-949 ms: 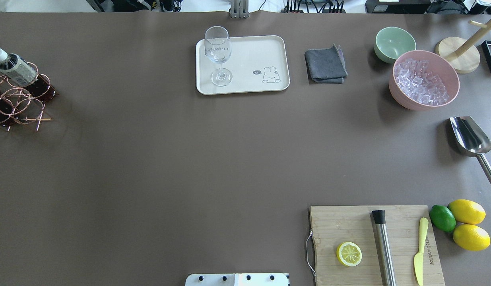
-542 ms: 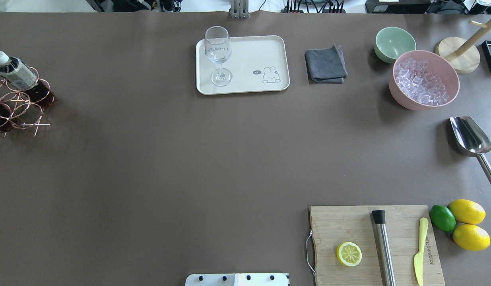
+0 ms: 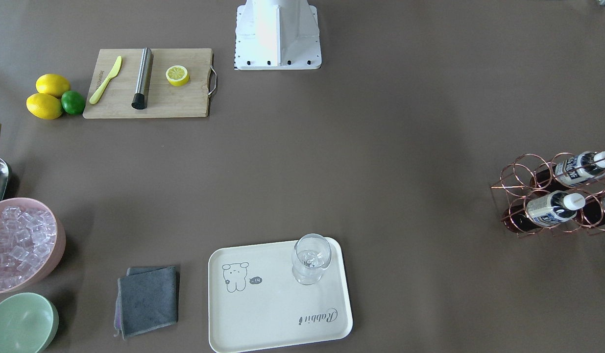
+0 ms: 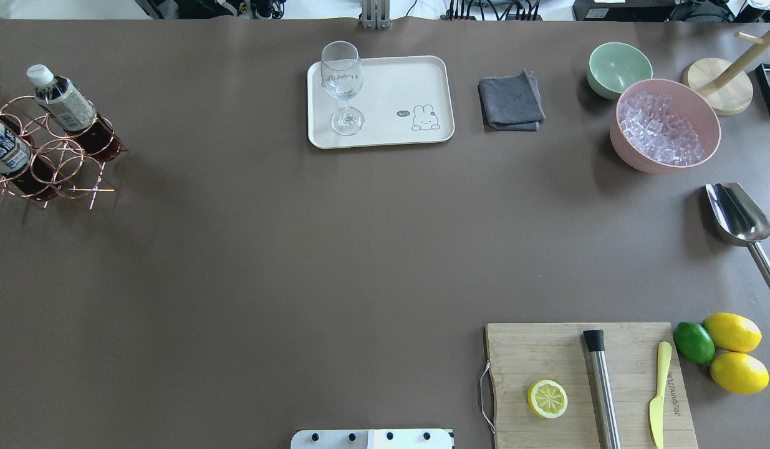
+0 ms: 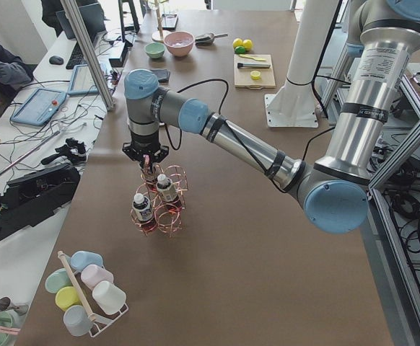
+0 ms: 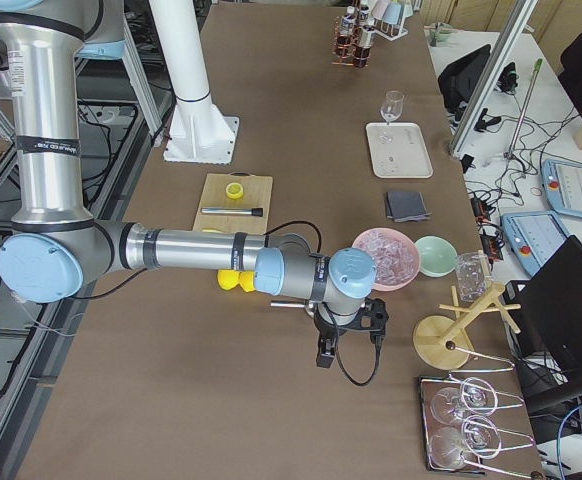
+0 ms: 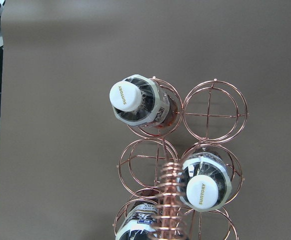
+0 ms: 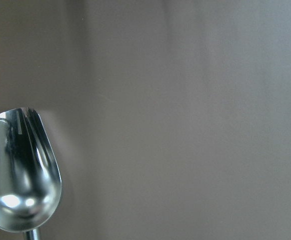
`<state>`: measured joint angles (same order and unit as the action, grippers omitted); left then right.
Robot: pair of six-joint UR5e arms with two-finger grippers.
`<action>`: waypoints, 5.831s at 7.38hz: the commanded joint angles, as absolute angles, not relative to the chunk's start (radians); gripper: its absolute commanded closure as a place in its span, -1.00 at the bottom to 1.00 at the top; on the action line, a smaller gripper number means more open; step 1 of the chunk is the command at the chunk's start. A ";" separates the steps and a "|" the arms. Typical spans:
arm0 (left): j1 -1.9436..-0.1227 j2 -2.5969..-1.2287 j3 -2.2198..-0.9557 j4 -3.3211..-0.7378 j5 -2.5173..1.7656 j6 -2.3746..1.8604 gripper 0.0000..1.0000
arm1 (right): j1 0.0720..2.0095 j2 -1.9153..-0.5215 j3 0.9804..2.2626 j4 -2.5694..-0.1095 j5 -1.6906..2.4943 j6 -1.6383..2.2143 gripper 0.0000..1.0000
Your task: Take tea from basket to plate
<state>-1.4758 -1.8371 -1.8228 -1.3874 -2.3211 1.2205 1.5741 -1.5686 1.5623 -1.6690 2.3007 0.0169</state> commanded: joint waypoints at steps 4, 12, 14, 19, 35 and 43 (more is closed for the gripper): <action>-1.315 -1.911 -2.009 -1.355 -2.313 0.963 1.00 | 1.554 -1.546 1.647 -1.667 2.315 0.015 -1.00; -1.047 -2.084 -2.253 -1.181 -2.266 0.421 1.00 | 1.246 -1.437 1.690 -0.916 2.442 0.524 -1.00; -0.933 -2.158 -2.261 -1.181 -2.220 0.286 1.00 | 1.174 -1.421 1.695 -0.736 2.334 0.575 -1.00; -0.671 -2.293 -2.223 -1.189 -1.974 0.213 1.00 | 0.973 -1.345 1.677 -0.329 2.033 0.757 -1.00; -0.541 -2.309 -2.186 -1.190 -1.887 0.155 1.00 | 0.437 -1.207 1.675 -0.029 1.543 0.563 -1.00; -0.545 -2.309 -2.184 -1.190 -1.885 0.163 1.00 | 0.365 -1.206 1.664 -0.074 1.428 0.343 -1.00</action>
<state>-0.5437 -2.3091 -2.1849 -1.1903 -1.8852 0.1614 0.3658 -1.2064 1.6718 -0.0754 1.4531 0.3945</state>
